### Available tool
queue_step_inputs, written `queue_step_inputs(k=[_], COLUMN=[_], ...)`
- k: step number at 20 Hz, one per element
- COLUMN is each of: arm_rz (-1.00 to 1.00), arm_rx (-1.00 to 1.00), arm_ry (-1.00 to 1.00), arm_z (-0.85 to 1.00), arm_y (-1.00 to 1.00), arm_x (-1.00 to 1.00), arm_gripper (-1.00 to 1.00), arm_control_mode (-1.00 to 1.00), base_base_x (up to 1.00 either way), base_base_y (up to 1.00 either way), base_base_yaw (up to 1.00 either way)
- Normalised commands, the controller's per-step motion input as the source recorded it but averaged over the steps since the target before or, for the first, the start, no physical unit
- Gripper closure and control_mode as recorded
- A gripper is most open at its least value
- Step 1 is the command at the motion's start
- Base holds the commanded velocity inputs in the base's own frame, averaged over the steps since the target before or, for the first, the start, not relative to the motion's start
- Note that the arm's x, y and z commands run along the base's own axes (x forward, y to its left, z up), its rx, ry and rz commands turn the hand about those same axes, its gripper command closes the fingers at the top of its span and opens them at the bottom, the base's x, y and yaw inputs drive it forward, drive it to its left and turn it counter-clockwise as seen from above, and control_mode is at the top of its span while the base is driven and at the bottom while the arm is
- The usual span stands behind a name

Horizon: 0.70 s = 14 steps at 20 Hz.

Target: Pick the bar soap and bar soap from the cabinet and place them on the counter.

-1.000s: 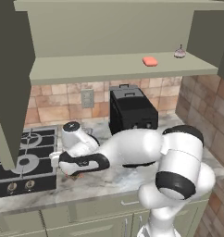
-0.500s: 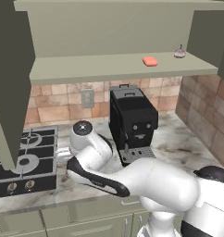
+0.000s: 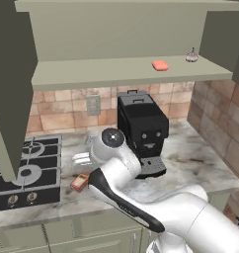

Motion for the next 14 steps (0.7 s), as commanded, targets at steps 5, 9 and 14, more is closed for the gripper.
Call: queue_step_inputs(k=[5, 9, 14], arm_rz=[0.05, 0.05, 0.05], arm_rx=[0.08, 0.05, 0.0], arm_ry=[0.0, -0.05, -0.16], arm_z=[0.64, 0.74, 0.63], arm_y=[-0.37, -0.3, -0.13], arm_x=[-0.09, -0.13, -0.26], arm_gripper=[-1.0, -1.0, -1.0], arm_control_mode=[-1.0, -1.0, -1.0], base_base_x=[0.0, 0.0, 0.0], base_base_y=[0.0, 0.0, 0.0], base_base_yaw=[0.0, 0.0, 0.0])
